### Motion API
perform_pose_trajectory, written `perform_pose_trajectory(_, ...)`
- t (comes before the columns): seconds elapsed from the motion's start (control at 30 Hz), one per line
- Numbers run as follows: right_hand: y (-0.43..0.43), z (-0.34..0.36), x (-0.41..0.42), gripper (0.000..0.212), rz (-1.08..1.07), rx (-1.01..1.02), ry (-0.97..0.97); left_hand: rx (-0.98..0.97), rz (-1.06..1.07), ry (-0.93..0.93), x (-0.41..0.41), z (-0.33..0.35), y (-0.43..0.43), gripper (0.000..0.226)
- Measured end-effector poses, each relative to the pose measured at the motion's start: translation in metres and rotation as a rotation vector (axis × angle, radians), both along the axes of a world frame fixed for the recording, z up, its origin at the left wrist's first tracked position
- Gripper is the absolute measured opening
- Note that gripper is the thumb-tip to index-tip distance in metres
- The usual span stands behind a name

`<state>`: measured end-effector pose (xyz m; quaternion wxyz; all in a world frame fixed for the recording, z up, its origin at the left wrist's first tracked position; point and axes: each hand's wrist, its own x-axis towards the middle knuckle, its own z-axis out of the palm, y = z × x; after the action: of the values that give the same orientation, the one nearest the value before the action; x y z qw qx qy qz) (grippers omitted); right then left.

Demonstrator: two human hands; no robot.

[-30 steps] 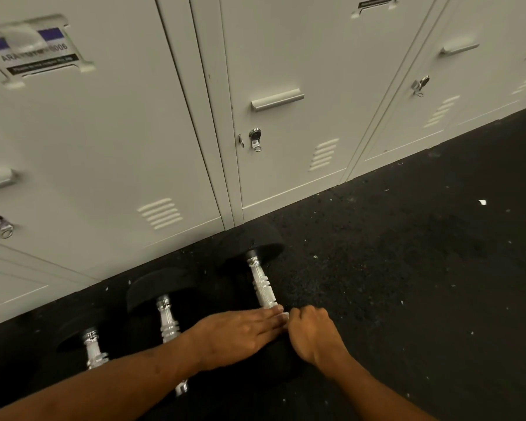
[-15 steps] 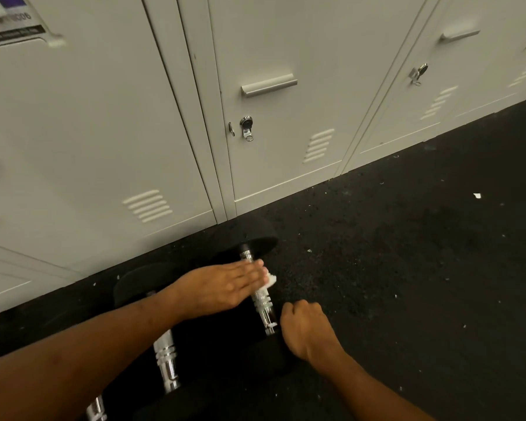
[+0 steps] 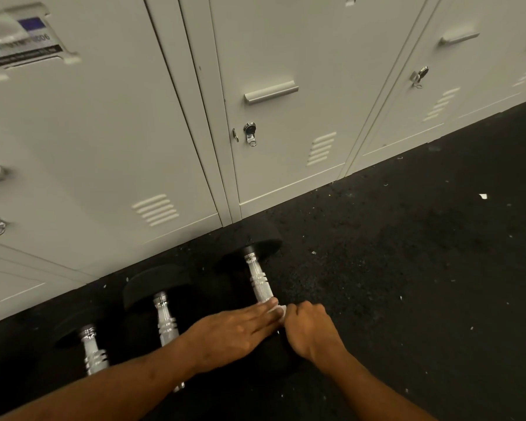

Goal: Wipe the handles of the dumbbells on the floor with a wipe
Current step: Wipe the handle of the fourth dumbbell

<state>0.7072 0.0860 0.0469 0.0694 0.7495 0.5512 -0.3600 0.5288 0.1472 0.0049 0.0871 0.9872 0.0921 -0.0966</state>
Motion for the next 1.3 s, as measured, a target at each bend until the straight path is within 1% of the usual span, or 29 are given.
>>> perform_pose_trajectory(0.07, -0.001, 0.002, 0.000, 0.038, 0.019, 0.000, 0.004, 0.002, -0.031, -0.005, -0.001, 0.003, 0.001, 0.080)
perform_pose_trajectory(0.1, -0.001, 0.002, -0.001, 0.037, 0.031, -0.002, -0.002, 0.023, -0.033, -0.036, -0.002, 0.004, 0.001, 0.078)
perform_pose_trajectory(0.17, 0.000, 0.001, 0.000, 0.036, 0.054, 0.002, -0.024, -0.012, 0.035, -0.167, -0.006, 0.005, -0.001, 0.075)
perform_pose_trajectory(0.2, 0.000, 0.000, 0.001, 0.036, 0.048, 0.002, -0.022, -0.099, 0.141, -0.265, -0.008, 0.004, -0.005, 0.076)
perform_pose_trajectory(0.23, 0.000, 0.000, 0.002, 0.036, 0.040, -0.003, -0.019, -0.224, 0.324, -0.355, -0.008, 0.006, -0.011, 0.077)
perform_pose_trajectory(0.27, 0.000, 0.000, 0.002, 0.035, 0.039, -0.011, -0.017, -0.353, 0.566, -0.431, -0.007, 0.011, -0.017, 0.075)
perform_pose_trajectory(0.33, 0.000, 0.000, 0.002, 0.035, 0.019, -0.006, 0.009, -0.546, 1.044, -0.493, -0.001, 0.023, -0.026, 0.061)
perform_pose_trajectory(0.37, 0.000, 0.000, 0.002, 0.035, 0.007, -0.009, 0.024, -0.598, 1.219, -0.500, 0.004, 0.025, -0.026, 0.054)
perform_pose_trajectory(0.4, 0.000, 0.001, 0.002, 0.035, -0.002, -0.009, 0.038, -0.636, 1.336, -0.491, 0.008, 0.023, -0.025, 0.050)
perform_pose_trajectory(0.47, 0.000, 0.001, 0.001, 0.035, -0.020, -0.011, 0.059, -0.694, 1.448, -0.450, 0.012, 0.019, -0.019, 0.046)
perform_pose_trajectory(0.53, 0.000, -0.002, 0.001, 0.034, -0.043, -0.009, 0.059, -0.783, 1.518, -0.431, 0.018, 0.014, -0.008, 0.044)
perform_pose_trajectory(0.67, 0.000, -0.002, 0.000, 0.034, -0.047, 0.005, 0.038, -1.097, 1.593, -0.507, 0.037, 0.010, 0.014, 0.034)
perform_pose_trajectory(0.73, 0.000, 0.000, 0.000, 0.035, -0.053, 0.008, 0.054, -1.202, 1.645, -0.556, 0.043, 0.013, 0.022, 0.030)
perform_pose_trajectory(0.8, 0.000, 0.003, 0.000, 0.037, -0.068, -0.006, 0.062, -1.209, 1.660, -0.583, 0.045, 0.015, 0.023, 0.030)
perform_pose_trajectory(0.93, 0.000, 0.005, -0.001, 0.037, -0.074, -0.019, 0.064, -1.116, 1.637, -0.509, 0.046, 0.010, 0.019, 0.032)
perform_pose_trajectory(1.03, 0.000, 0.005, -0.001, 0.036, -0.058, -0.019, 0.053, -1.060, 1.631, -0.505, 0.057, 0.007, 0.018, 0.033)
perform_pose_trajectory(1.17, 0.001, 0.007, -0.001, 0.036, -0.036, -0.012, 0.032, -1.096, 1.669, -0.562, 0.063, -0.002, 0.023, 0.034)
perform_pose_trajectory(1.3, 0.002, 0.002, -0.001, 0.038, -0.059, -0.033, 0.048, -1.093, 1.621, -0.434, 0.057, -0.007, 0.017, 0.029)
